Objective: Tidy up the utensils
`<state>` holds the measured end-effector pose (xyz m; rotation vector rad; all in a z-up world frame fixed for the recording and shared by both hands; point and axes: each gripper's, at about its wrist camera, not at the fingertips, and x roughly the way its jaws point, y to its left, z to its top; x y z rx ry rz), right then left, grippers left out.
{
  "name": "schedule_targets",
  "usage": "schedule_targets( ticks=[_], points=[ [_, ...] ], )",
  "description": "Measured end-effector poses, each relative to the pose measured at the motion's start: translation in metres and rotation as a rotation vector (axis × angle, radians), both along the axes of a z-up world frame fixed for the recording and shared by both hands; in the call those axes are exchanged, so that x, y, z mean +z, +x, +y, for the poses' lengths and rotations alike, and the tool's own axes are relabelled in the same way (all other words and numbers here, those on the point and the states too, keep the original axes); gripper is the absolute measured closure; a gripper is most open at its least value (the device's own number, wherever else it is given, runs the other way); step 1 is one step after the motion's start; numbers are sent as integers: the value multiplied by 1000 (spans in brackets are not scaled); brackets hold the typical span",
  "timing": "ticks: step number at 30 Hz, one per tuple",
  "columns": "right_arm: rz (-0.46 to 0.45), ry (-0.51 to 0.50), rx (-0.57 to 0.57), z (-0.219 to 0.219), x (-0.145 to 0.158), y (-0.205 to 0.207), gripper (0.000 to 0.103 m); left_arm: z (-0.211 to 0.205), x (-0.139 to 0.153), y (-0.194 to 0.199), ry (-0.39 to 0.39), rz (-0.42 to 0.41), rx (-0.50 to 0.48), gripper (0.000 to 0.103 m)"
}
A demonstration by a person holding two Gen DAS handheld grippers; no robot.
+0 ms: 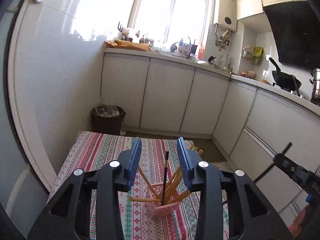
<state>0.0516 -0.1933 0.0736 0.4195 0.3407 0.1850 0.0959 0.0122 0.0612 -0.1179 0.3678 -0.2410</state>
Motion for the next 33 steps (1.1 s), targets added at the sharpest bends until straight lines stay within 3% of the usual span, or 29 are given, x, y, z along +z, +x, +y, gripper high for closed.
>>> schedule_targets(
  ticks=[4,8,13,17,22,24,33],
  points=[
    [-38,-32,-4,20,3,30,96,28,22,-24,-31,-67,41,58],
    [-36,-41,-14,35,-15,62,93,46,27,-29,-38,-84,69,51],
    [13,-47,-44,46,-45,83,76,49,16,-22,1,-66,127,47],
    [-6,-80,-78,50,-36,68,57,44,12,-23,23,-61,146,42],
    [-22,-115,-96,50,-19,37,48,36,14,-33,26,-61,149,37],
    [-18,-117,-119,47,-15,22,38,32,15,-42,31,-65,150,32],
    [30,-79,-203,27,-15,-43,14,19,11,-86,78,-99,179,7]
  ],
)
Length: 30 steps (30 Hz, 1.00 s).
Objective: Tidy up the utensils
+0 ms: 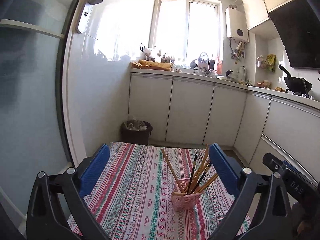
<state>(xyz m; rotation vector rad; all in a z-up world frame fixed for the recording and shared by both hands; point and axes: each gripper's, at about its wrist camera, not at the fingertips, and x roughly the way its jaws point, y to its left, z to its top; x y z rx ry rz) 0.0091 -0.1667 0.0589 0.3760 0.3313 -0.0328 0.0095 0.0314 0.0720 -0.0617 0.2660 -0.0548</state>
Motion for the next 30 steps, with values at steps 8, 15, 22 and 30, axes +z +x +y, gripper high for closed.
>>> schedule_targets(
  ticks=[8,15,22,30],
  points=[
    [13,-94,-110,4,-9,-32,7,-16,-7,-26,41,13,-9,7],
    [62,-120,-194,-4,-19,-36,7,-25,-11,-31,68,9,26,7],
    [93,-117,-203,-7,-24,-37,7,-29,-14,-29,64,19,41,7],
    [106,-95,-190,-6,-27,-39,7,-31,-19,-22,48,67,54,7]
  ],
)
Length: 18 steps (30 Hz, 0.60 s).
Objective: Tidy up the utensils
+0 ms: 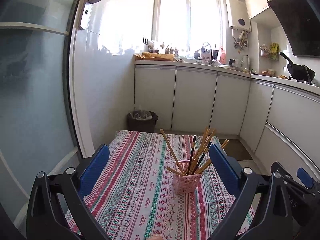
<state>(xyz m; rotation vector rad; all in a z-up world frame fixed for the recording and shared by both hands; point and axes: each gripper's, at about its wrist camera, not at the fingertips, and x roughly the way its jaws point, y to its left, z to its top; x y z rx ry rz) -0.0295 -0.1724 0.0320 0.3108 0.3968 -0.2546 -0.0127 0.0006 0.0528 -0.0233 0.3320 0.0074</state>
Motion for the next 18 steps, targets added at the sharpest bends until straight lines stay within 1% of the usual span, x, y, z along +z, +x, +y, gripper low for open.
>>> schedule_targets(
  ticks=[4,12,18],
  points=[
    [-4,3,0,-1,1,-2,7,-2,-2,2,4,15,0,7],
    [3,12,5,0,1,-3,7,-9,-3,-2,24,9,-21,7],
    [3,16,8,1,1,-5,7,-6,-4,0,7,23,-8,7]
  ],
)
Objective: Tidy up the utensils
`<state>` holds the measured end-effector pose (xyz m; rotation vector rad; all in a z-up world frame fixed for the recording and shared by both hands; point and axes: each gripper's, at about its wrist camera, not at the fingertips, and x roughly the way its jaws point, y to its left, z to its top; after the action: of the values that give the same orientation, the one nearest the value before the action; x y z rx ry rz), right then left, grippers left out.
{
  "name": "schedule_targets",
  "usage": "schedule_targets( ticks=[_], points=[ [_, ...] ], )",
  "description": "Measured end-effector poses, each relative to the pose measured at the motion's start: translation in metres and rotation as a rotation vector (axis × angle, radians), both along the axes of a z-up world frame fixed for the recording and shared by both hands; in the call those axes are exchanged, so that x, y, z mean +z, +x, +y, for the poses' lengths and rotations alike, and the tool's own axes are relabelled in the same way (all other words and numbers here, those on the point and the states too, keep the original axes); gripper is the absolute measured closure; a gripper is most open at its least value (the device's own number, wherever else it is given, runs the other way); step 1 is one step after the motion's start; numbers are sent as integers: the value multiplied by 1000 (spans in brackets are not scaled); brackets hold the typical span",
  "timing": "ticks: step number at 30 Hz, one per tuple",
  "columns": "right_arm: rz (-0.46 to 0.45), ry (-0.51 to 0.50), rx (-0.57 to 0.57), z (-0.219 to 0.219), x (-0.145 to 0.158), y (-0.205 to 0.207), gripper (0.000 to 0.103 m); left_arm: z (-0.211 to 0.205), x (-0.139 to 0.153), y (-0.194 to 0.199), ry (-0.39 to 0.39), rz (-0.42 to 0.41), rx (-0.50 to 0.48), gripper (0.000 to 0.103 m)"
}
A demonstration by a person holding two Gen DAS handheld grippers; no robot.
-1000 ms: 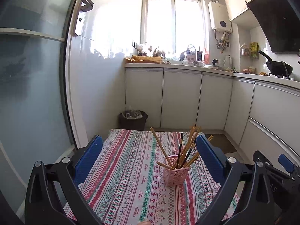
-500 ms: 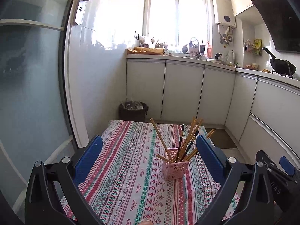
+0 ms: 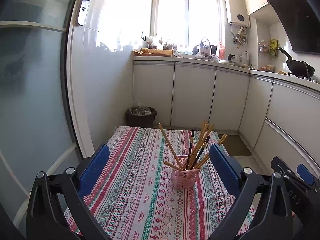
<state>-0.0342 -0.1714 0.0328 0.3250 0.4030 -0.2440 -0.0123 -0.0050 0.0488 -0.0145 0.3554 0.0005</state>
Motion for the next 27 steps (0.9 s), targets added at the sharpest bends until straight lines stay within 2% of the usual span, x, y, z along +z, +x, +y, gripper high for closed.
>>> schedule_targets(
  ticks=[8,15,22,27],
  points=[
    [5,5,7,1,1,0,7,0,-3,3,-8,30,-14,7],
    [12,14,12,0,1,2,7,3,-5,8,0,46,24,7],
    [18,20,17,0,0,4,7,1,-8,10,-14,83,-27,7],
    [25,25,18,-1,-1,4,7,-1,-15,20,13,155,16,7]
  ],
)
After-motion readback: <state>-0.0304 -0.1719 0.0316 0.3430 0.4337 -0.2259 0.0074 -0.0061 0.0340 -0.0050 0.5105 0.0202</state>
